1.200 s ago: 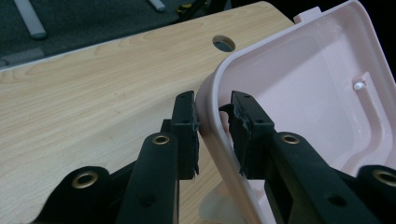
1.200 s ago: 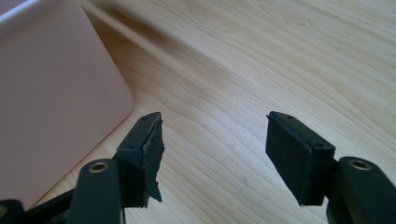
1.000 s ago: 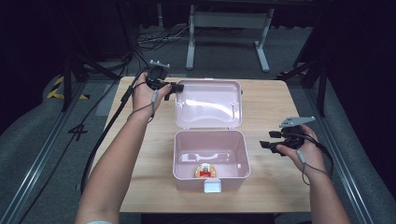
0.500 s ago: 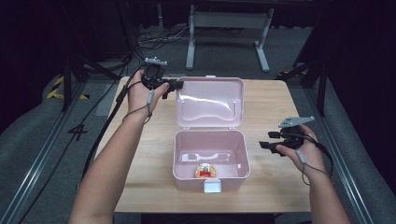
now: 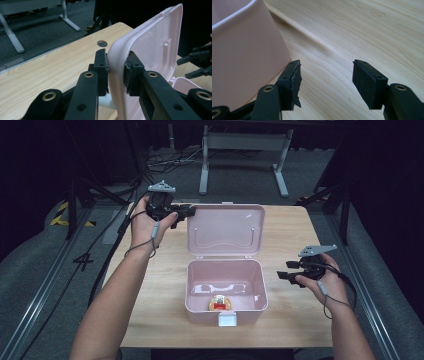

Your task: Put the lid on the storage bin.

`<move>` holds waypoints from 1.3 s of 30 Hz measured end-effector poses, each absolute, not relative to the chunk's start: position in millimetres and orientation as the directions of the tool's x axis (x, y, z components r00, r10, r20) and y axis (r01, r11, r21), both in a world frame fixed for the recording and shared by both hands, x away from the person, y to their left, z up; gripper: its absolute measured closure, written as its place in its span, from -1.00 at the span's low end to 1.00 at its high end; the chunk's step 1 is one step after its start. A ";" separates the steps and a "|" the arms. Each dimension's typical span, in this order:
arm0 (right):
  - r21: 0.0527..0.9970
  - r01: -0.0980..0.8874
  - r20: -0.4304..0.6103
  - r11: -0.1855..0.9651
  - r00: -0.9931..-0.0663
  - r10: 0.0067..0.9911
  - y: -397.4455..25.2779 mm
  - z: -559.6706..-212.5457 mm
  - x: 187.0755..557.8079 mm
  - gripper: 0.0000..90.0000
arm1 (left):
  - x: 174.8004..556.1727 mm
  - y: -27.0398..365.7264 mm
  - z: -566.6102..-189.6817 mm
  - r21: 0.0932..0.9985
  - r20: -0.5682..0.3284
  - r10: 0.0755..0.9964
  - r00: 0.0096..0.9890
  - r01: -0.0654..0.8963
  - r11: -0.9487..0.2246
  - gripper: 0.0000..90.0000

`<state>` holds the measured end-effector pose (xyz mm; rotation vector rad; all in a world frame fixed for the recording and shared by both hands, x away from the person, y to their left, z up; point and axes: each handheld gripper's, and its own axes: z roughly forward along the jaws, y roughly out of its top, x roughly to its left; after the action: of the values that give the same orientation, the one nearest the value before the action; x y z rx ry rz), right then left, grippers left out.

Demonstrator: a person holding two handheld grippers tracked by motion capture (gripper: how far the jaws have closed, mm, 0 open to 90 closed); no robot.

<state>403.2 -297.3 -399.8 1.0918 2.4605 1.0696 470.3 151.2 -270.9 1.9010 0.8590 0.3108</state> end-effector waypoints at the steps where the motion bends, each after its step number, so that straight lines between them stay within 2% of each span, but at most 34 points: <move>1: 0.709 0.541 0.069 0.451 -0.691 0.720 -297.1 -399.6 403.1 -0.09 | 467.9 151.2 -270.1 0.868 -0.141 0.680 0.719 0.420 -0.264 0.67; 11: 0.715 0.531 0.069 0.454 -0.700 0.711 -293.3 -395.7 400.6 -0.05 | 444.5 152.4 -262.2 0.888 -0.113 0.651 0.750 0.371 -0.273 0.58; 20: 0.750 0.489 0.101 0.445 -0.751 0.653 -289.4 -378.2 390.8 0.28 | 424.7 157.4 -264.3 0.913 -0.118 0.618 0.777 0.330 -0.241 0.48; 29: 0.754 0.471 0.147 0.458 -0.800 0.582 -281.1 -366.5 380.5 0.58 | 402.3 156.5 -267.2 0.929 -0.065 0.602 0.796 0.268 -0.254 0.42; 39: 0.768 0.433 0.147 0.472 -0.836 0.529 -272.7 -356.8 372.4 0.62 | 380.5 153.7 -272.0 0.932 -0.008 0.585 0.811 0.218 -0.289 0.35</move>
<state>372.4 -272.7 -356.8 0.8530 2.5982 1.3062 380.5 153.7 -272.0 1.8665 0.6084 0.4051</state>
